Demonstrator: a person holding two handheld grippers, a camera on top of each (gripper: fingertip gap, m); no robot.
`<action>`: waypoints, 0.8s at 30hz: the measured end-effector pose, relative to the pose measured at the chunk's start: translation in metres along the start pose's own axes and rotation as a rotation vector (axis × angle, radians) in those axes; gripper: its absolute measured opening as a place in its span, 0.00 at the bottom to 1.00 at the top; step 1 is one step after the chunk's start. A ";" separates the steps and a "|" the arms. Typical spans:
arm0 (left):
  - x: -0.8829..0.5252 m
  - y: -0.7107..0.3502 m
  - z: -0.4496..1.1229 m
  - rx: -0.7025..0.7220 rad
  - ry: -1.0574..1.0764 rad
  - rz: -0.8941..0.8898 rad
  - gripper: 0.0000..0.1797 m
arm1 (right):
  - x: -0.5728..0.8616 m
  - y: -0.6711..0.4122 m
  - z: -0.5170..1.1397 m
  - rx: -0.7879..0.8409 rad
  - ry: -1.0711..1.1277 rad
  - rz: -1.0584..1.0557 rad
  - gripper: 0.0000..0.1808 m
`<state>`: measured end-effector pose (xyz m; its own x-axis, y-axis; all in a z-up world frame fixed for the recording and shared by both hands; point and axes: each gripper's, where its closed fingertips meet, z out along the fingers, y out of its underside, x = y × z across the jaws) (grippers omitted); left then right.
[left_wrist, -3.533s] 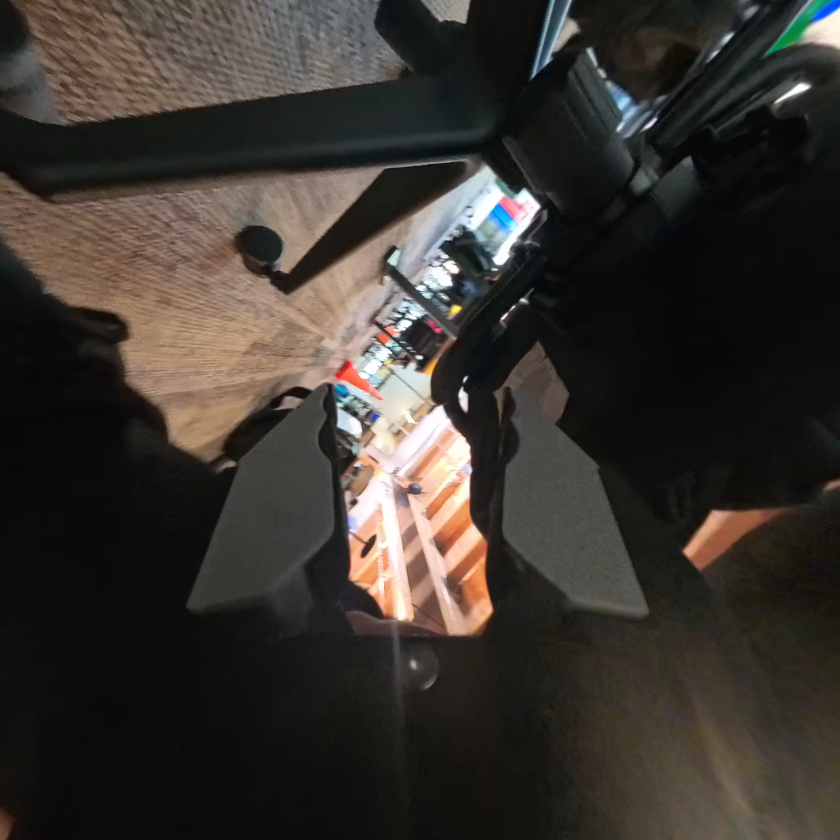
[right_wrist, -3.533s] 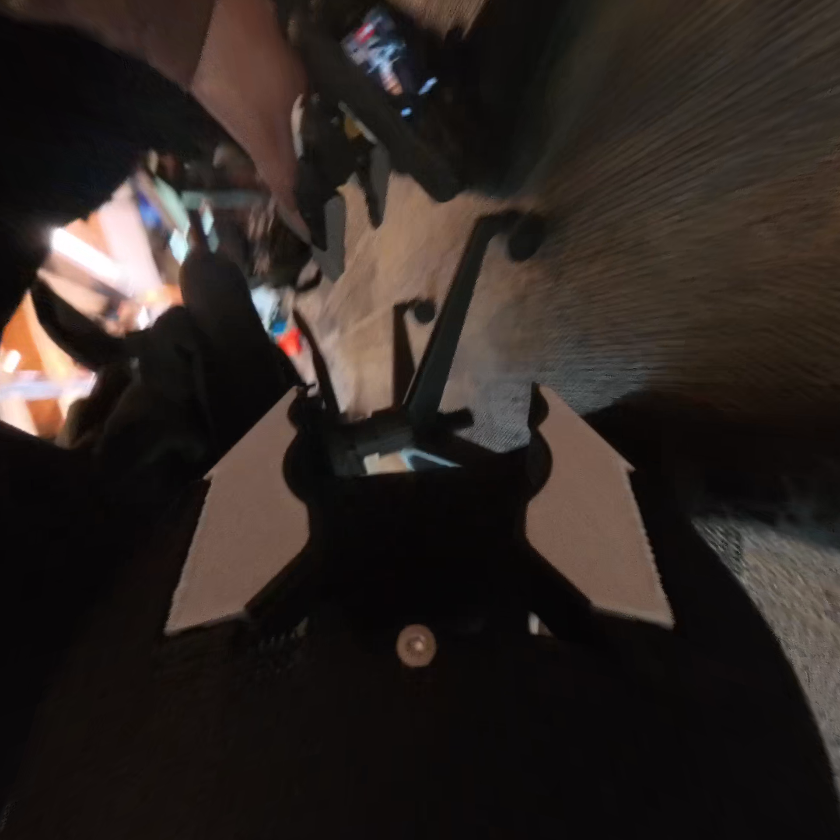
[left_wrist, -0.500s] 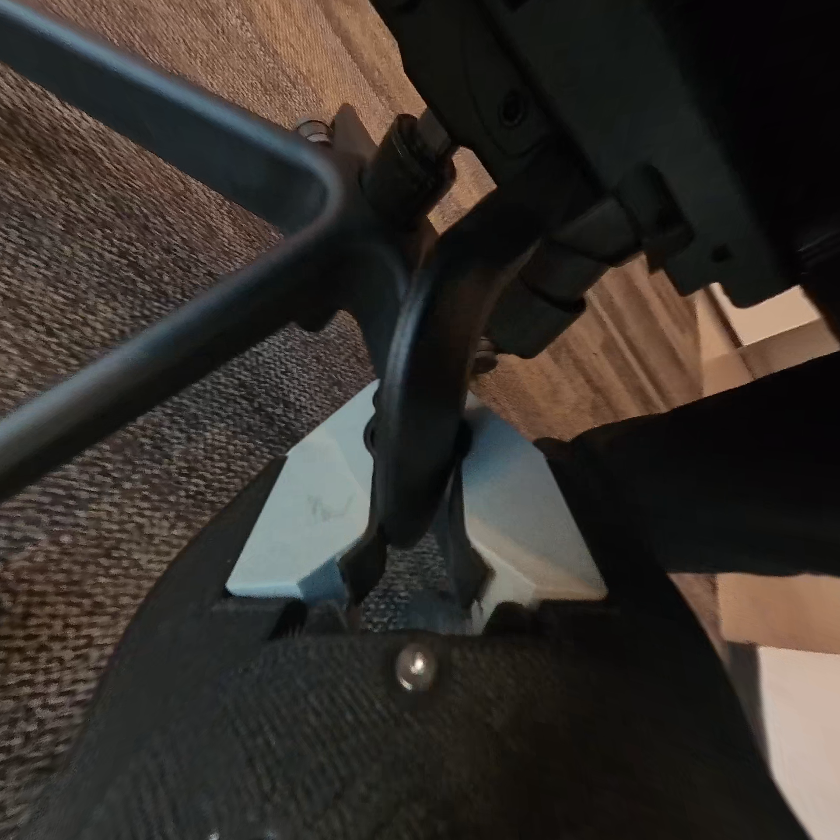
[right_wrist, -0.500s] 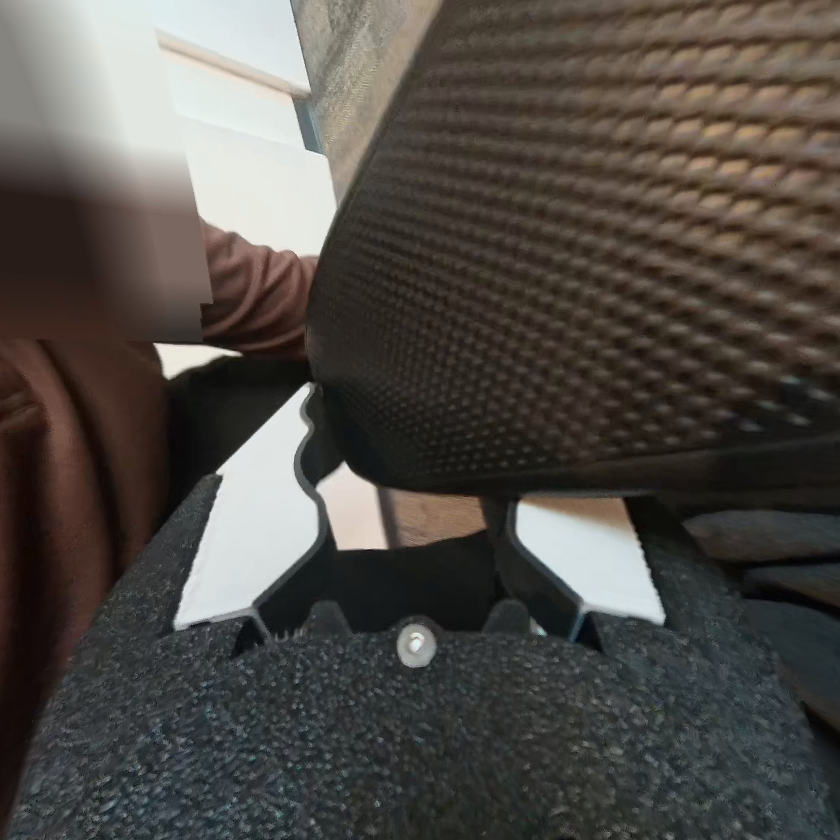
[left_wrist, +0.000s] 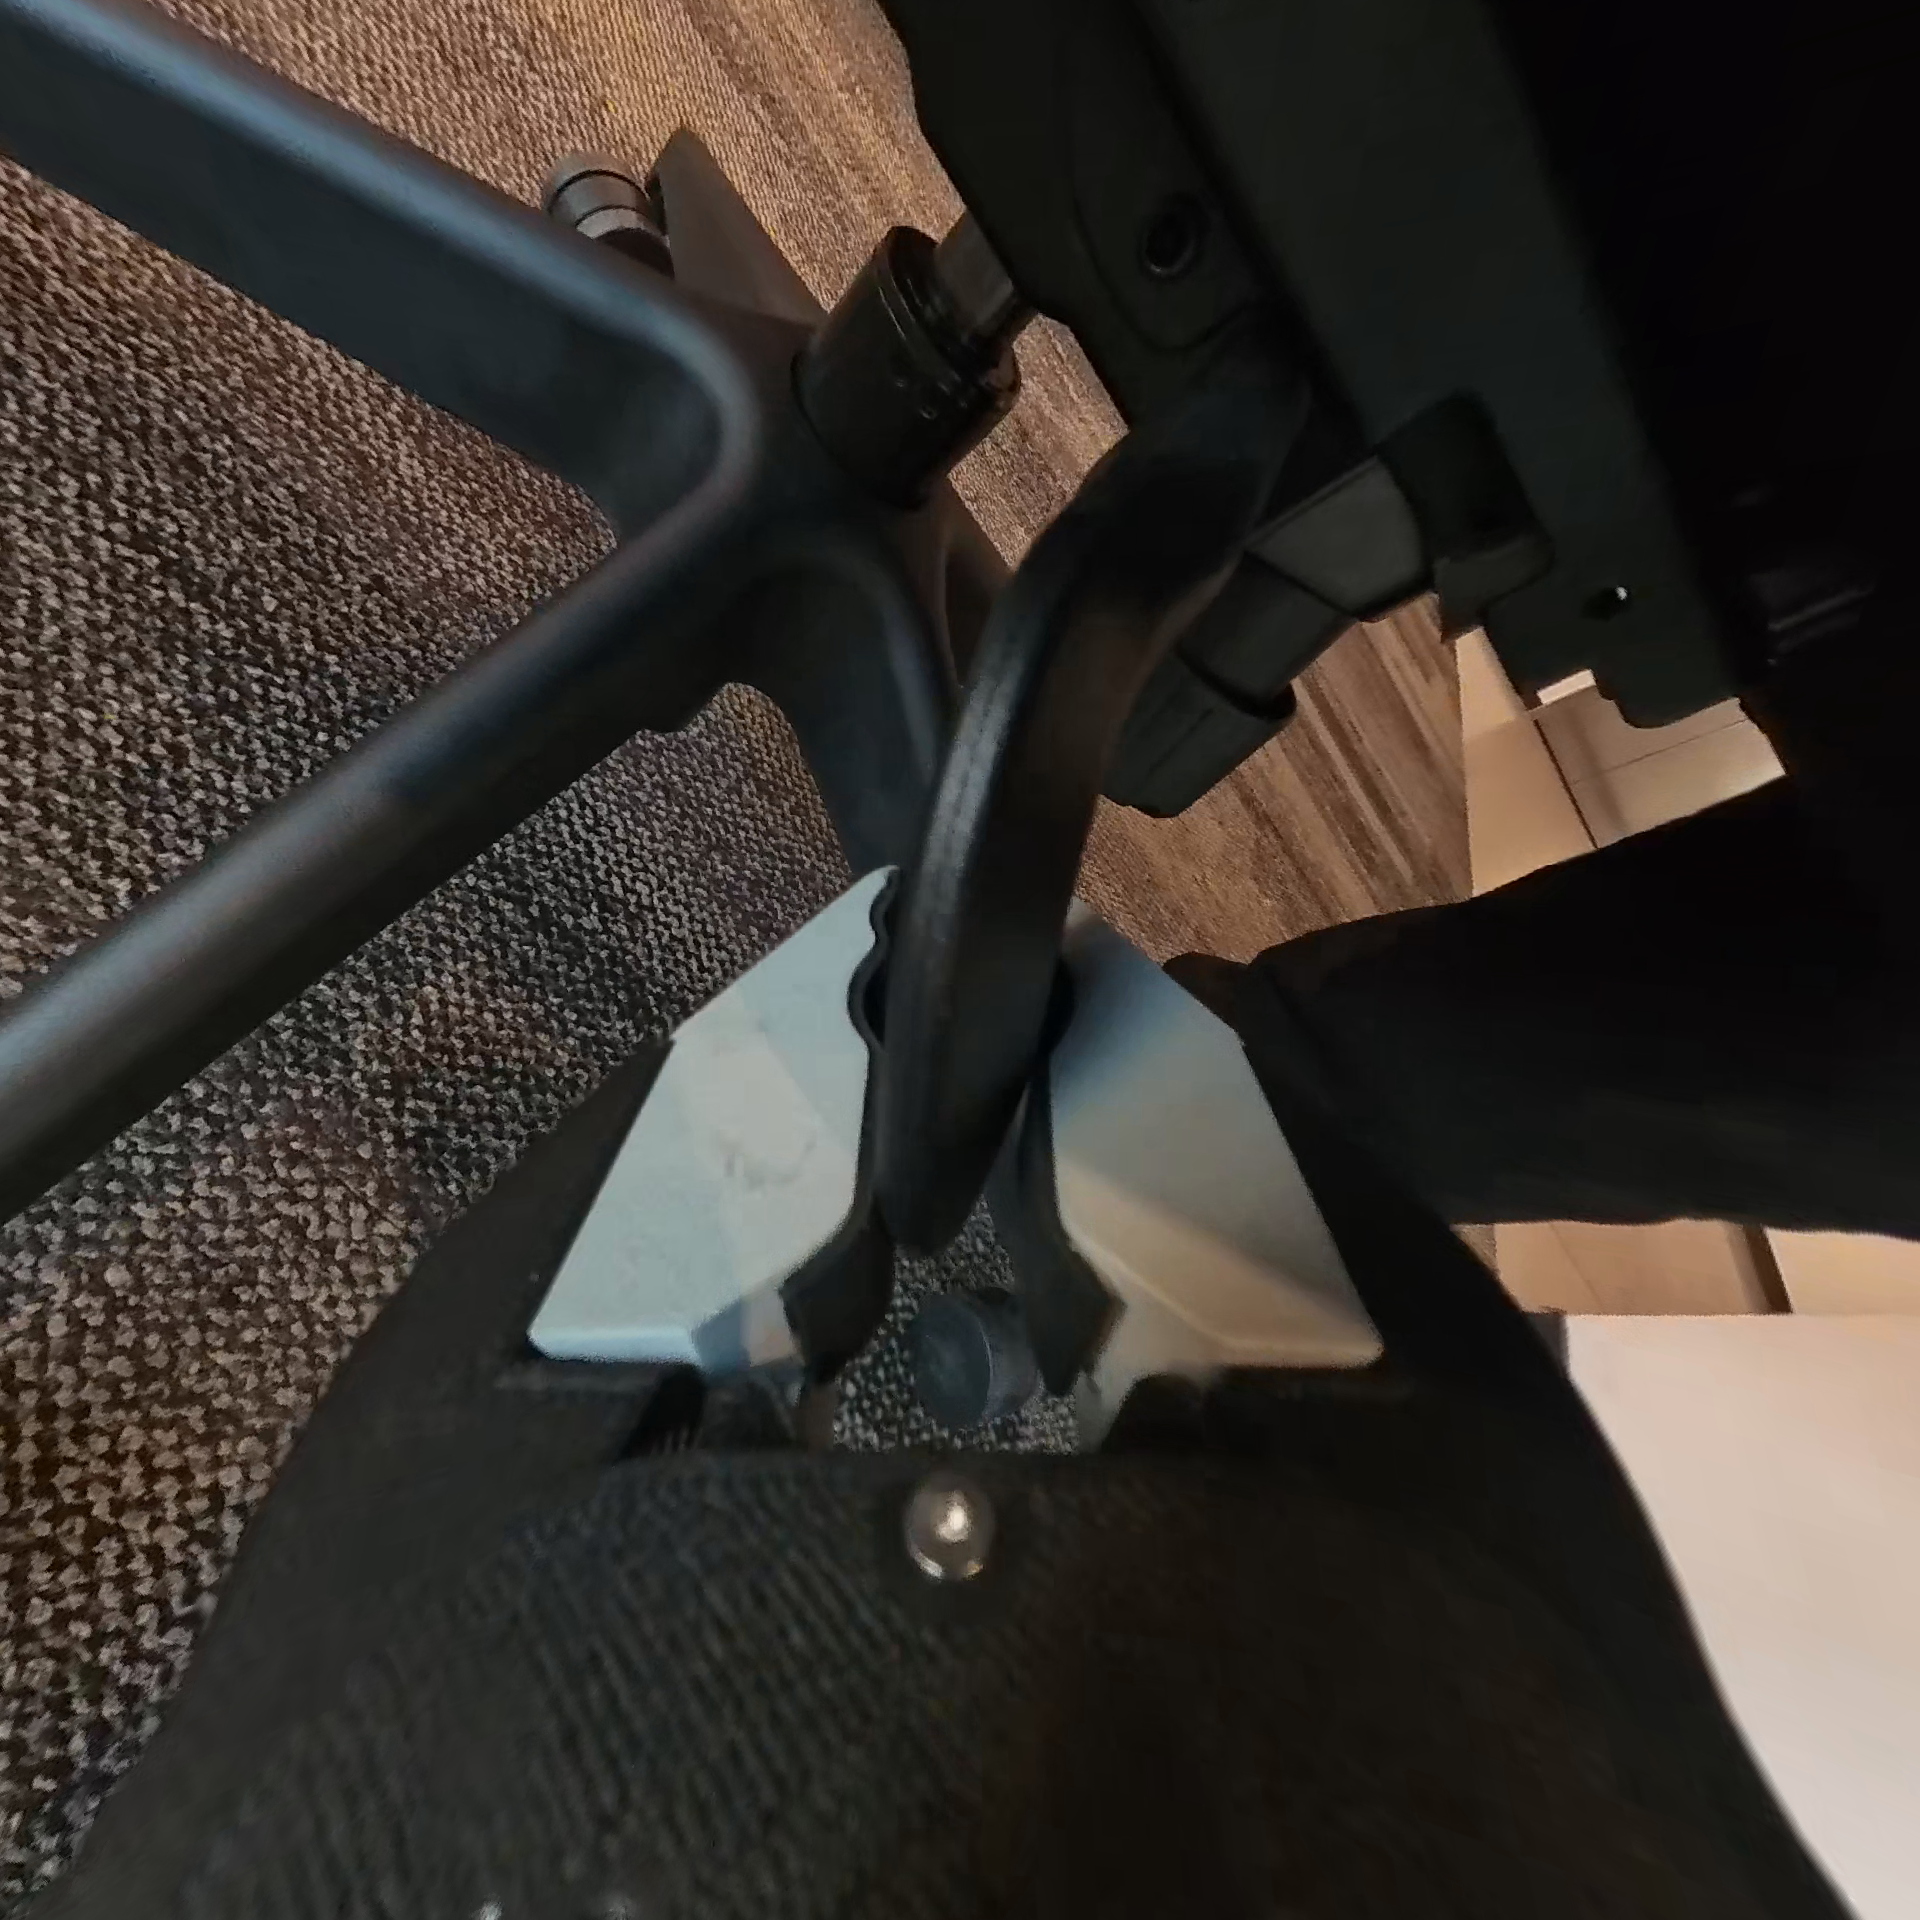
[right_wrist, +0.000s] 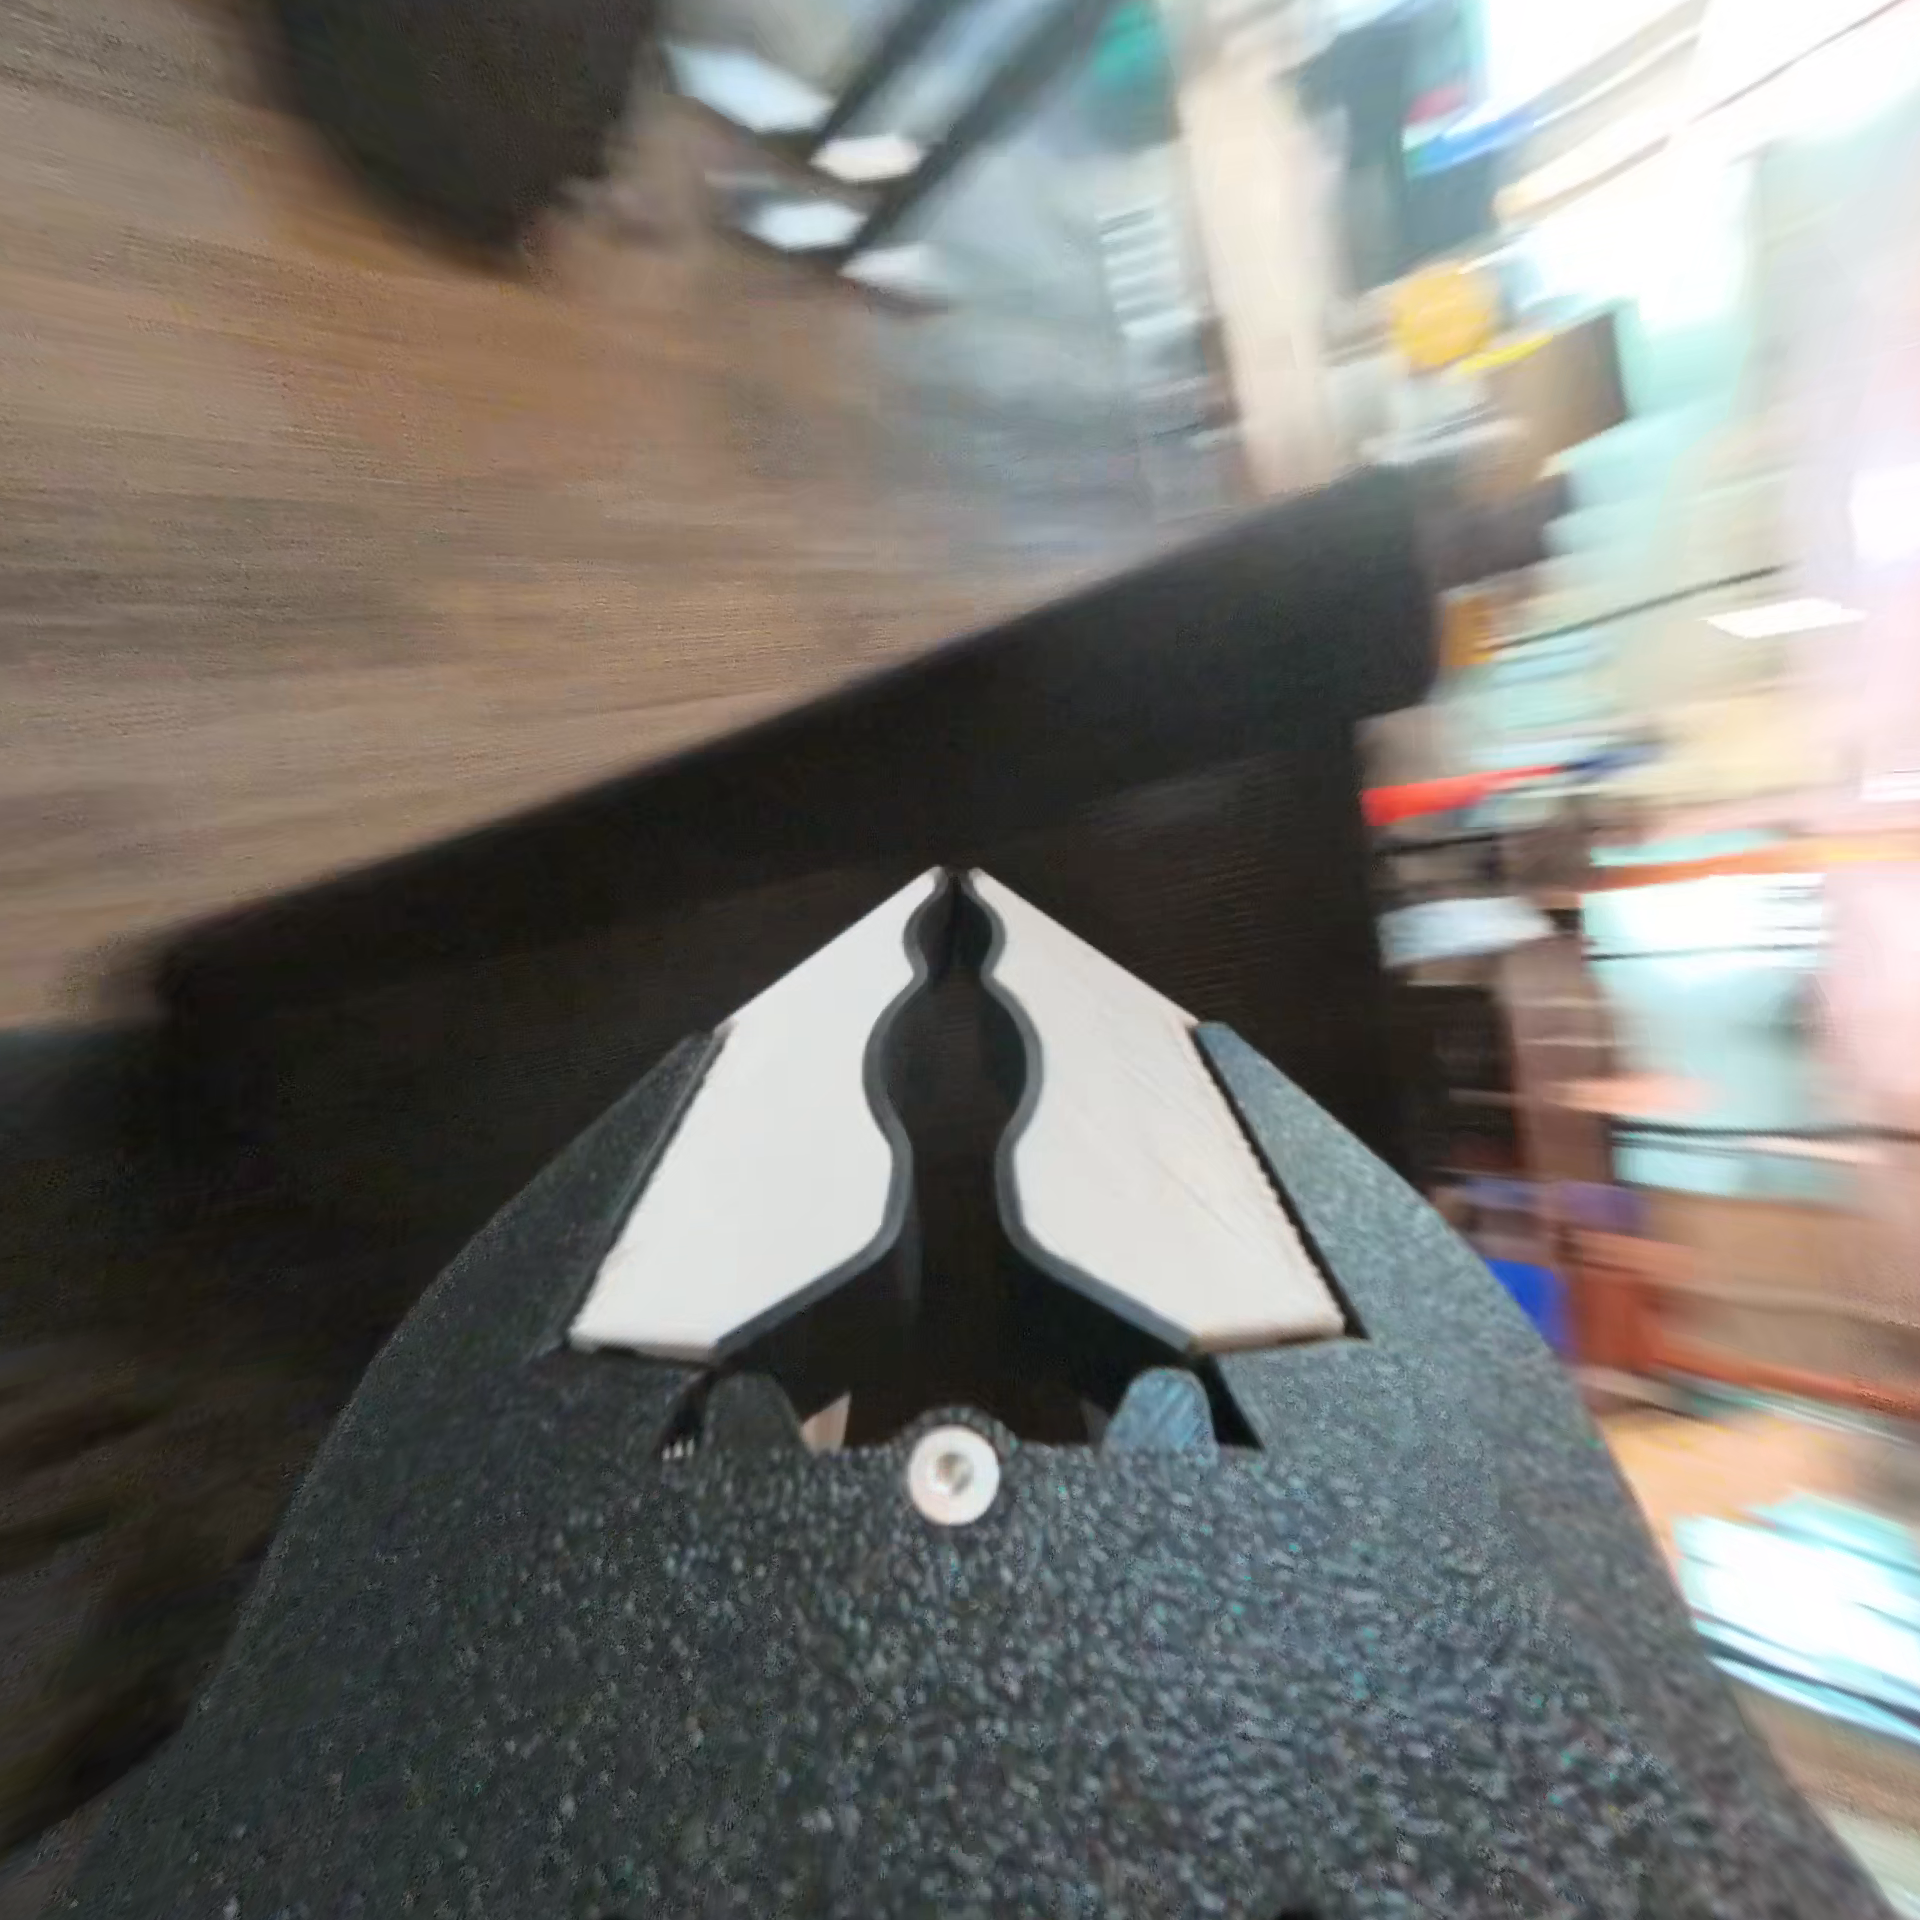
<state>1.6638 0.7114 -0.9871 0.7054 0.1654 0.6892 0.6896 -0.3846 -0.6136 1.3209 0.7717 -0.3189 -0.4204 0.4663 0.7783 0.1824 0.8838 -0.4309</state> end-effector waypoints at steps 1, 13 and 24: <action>0.000 0.000 0.000 0.002 0.002 -0.008 0.11 | 0.023 -0.002 0.014 -0.015 -0.011 -0.109 0.01; 0.007 -0.014 -0.007 0.003 0.094 -0.075 0.09 | -0.101 -0.002 -0.006 0.059 -0.456 -0.058 0.00; 0.008 0.000 0.004 0.026 0.033 -0.074 0.09 | -0.367 0.197 0.082 -0.175 -0.604 0.132 0.00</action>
<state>1.6703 0.7165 -0.9836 0.6466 0.1620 0.7455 0.7442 -0.3487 -0.5697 1.4380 0.7716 -0.7273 -0.8015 0.5127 0.3078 0.3878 0.8375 -0.3850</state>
